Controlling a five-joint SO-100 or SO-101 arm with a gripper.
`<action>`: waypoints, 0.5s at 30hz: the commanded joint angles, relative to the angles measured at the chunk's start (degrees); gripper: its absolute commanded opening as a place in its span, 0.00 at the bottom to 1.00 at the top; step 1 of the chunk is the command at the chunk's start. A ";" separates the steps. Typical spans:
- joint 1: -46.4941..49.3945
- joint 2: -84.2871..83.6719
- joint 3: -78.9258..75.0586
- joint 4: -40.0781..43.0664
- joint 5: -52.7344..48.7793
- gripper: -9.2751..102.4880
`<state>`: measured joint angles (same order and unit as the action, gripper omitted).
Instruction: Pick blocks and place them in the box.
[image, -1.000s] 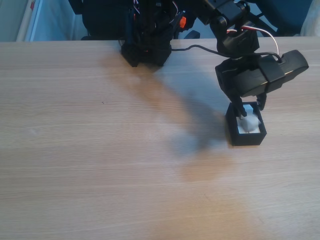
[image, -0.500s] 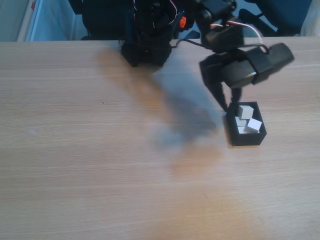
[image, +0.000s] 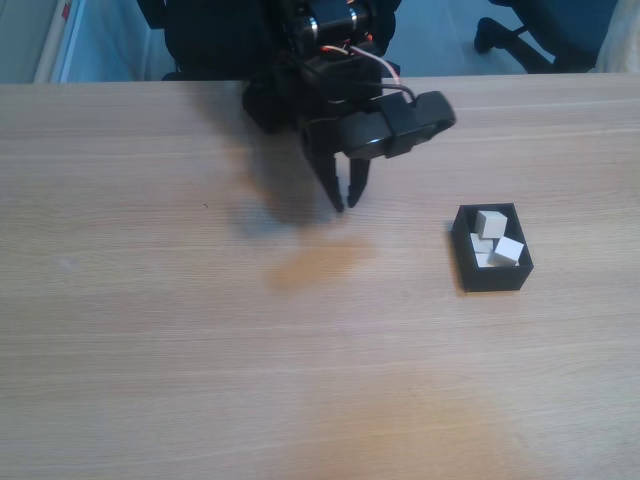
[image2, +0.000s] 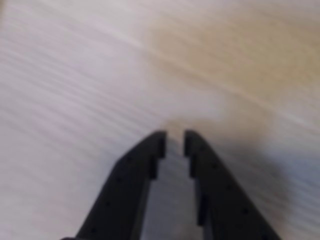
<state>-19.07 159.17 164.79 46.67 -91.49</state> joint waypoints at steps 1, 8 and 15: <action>4.04 10.02 7.47 0.26 -1.93 0.08; 11.87 25.49 19.07 11.16 -3.60 0.08; 12.04 35.77 19.16 34.63 2.55 0.10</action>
<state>-6.86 190.46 180.44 73.04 -92.81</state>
